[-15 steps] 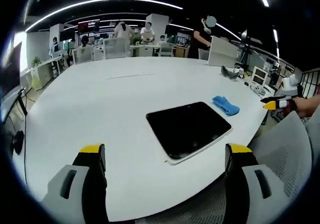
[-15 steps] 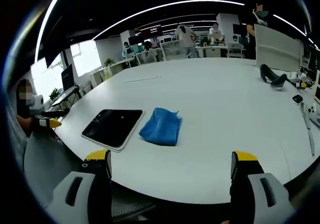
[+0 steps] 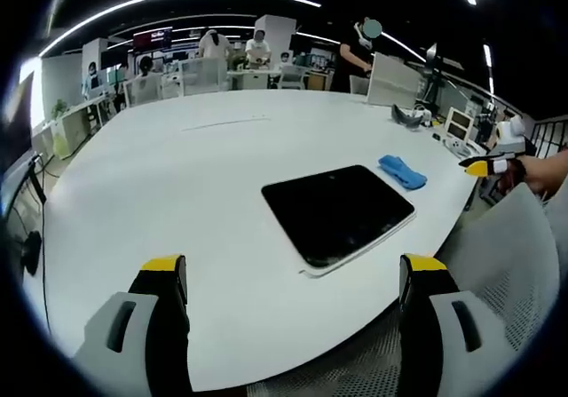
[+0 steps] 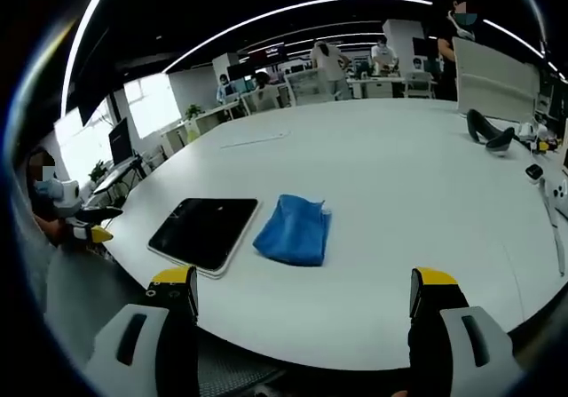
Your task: Wipe the mirror surface with the cleaning cloth until all visible marks leave the cleaned area.
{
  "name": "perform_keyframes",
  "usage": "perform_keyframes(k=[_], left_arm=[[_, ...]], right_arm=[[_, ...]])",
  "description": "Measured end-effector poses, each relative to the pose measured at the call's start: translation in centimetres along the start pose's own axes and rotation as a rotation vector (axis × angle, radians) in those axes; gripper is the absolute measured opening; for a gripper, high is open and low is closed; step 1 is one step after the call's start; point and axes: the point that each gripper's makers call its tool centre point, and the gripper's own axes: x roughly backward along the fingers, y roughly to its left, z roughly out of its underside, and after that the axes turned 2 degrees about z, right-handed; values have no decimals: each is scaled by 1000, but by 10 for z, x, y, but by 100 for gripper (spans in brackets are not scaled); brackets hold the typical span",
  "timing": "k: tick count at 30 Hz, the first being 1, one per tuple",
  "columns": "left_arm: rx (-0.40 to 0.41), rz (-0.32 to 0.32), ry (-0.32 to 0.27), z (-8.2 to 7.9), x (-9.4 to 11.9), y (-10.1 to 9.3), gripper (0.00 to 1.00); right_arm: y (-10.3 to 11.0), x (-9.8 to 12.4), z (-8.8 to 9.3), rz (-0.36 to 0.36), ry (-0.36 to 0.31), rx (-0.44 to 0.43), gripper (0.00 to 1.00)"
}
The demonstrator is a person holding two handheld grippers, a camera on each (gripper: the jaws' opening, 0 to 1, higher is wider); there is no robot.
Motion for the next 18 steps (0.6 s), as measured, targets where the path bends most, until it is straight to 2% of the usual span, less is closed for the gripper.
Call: perform_keyframes(k=[3, 7, 10, 12, 14, 15, 17, 18], left_arm=[[1, -7, -2, 2, 3, -1, 99], [19, -4, -32, -3, 3, -1, 99], [99, -1, -9, -4, 0, -3, 99], [73, 0, -7, -10, -1, -8, 99], [-88, -45, -122, -30, 8, -7, 96], [-133, -24, -171, -35, 8, -11, 96], [-37, -11, -81, -19, 3, -8, 99], [-38, -26, -73, -17, 2, -5, 99]], right_arm=[[1, -3, 13, -3, 53, 18, 98], [1, -6, 17, -15, 36, 60, 98], [-4, 5, 26, 8, 46, 21, 98], [-3, 16, 23, 10, 28, 21, 98], [-8, 20, 24, 22, 23, 45, 98], [-13, 20, 24, 31, 12, 27, 98], [-16, 19, 26, 40, 6, -10, 98], [-17, 19, 25, 43, 3, -19, 98]])
